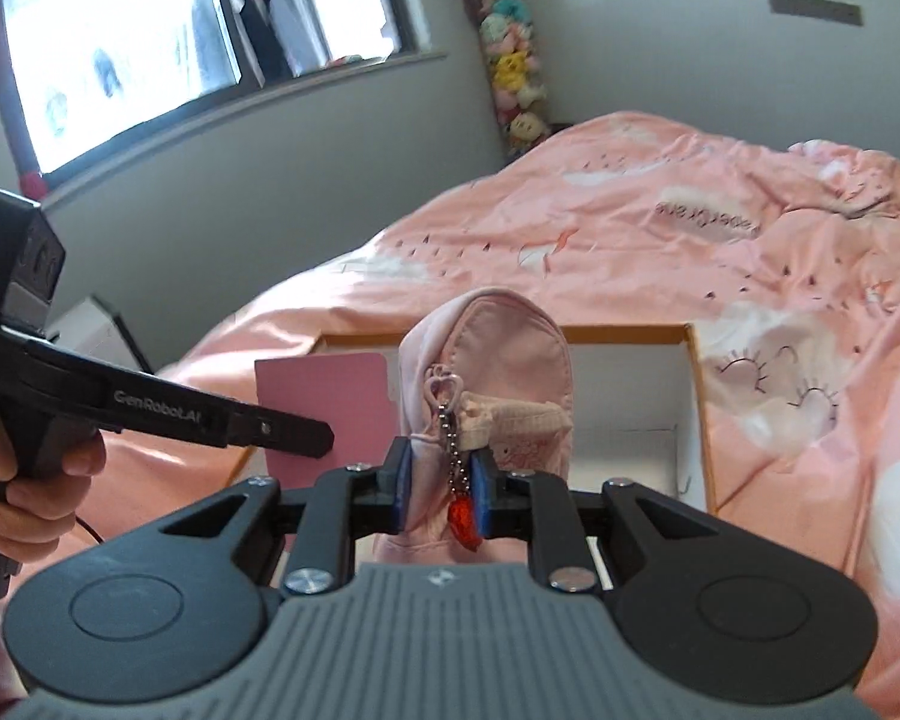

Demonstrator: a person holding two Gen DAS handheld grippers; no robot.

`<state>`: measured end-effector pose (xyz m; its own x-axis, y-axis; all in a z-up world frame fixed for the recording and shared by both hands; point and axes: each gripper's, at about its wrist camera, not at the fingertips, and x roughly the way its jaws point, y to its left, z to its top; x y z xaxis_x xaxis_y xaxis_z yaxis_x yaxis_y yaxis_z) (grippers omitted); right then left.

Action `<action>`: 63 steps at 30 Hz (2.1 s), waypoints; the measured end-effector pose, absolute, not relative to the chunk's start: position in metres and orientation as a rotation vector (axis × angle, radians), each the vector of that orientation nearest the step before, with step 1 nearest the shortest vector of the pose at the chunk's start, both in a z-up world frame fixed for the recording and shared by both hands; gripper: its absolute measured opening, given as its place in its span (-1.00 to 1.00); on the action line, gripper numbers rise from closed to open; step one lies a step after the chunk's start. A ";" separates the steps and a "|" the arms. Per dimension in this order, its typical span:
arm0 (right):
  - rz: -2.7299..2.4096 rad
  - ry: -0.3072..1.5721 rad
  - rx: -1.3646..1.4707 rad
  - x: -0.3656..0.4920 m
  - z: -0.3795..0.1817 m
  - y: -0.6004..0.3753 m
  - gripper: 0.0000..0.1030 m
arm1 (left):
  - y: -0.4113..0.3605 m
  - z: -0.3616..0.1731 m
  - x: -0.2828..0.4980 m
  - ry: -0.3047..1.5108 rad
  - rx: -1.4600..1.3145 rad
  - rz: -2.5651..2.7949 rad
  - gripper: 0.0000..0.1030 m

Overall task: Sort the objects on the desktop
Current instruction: 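Carry card holder and pouch with both tools over the orange box, then open left tool to drop the pink card holder into the box, then lower the pink pouch into the box and open right tool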

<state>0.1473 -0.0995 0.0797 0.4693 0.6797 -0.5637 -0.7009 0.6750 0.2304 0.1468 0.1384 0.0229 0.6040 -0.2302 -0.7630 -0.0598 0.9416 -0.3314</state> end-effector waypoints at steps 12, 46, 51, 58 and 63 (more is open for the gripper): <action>0.927 0.953 -0.038 0.174 0.025 -0.060 -0.59 | 0.135 -0.029 0.173 1.179 -0.290 -0.117 -0.61; 0.867 1.114 0.024 0.181 -0.006 -0.007 -0.56 | 0.153 0.025 0.126 0.922 -0.160 0.099 -0.26; 0.943 1.139 0.052 0.186 -0.015 0.007 -0.56 | 0.164 0.020 0.121 0.928 -0.186 0.121 -0.26; 1.013 1.146 0.052 0.185 -0.017 0.011 -0.56 | 0.168 0.013 0.119 0.938 -0.204 0.114 -0.26; 1.001 1.131 -0.011 0.176 -0.011 0.022 -0.50 | 0.171 0.010 0.120 0.936 -0.229 0.122 -0.26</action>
